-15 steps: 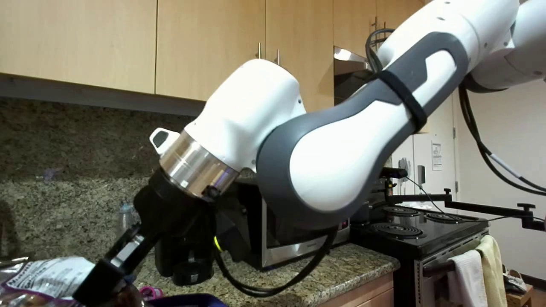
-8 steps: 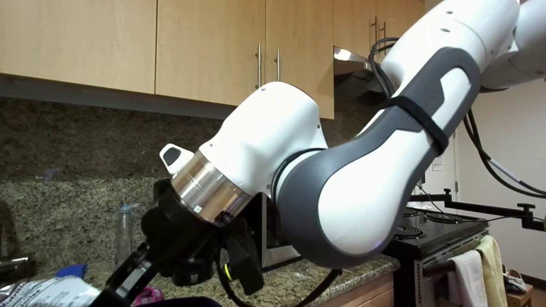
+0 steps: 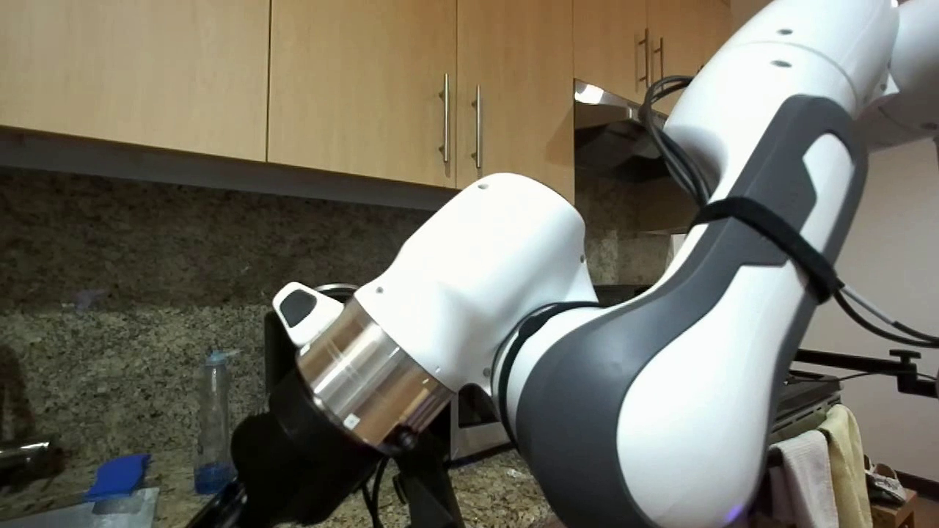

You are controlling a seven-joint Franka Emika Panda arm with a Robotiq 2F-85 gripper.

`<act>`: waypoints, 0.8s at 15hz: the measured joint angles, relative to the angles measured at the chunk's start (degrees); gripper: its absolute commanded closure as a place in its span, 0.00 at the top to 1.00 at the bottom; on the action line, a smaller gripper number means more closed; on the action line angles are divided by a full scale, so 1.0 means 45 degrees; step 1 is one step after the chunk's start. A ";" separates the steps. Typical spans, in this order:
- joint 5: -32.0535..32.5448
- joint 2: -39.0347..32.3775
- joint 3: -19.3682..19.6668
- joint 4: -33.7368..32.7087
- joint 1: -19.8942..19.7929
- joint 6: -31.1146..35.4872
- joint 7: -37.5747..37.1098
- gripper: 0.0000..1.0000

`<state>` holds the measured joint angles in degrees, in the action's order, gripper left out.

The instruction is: Put the packet on the counter in the bag

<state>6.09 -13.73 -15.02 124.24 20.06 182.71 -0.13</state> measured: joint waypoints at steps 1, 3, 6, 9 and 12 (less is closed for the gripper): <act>0.0000 0.0000 0.0035 0.0007 -0.0042 0.0057 0.0000 0.58; 0.0000 0.0014 0.0165 0.0006 -0.0086 0.0162 0.0000 0.71; 0.0000 0.0043 0.0337 0.0001 -0.0090 0.0185 0.0000 0.90; 0.0000 0.0043 0.0346 -0.0021 -0.0081 0.0184 0.0000 1.00; 0.0001 0.0102 0.0307 -0.0065 -0.0062 0.0141 0.0000 1.00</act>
<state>6.09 -13.27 -13.64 123.95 19.78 183.35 -0.13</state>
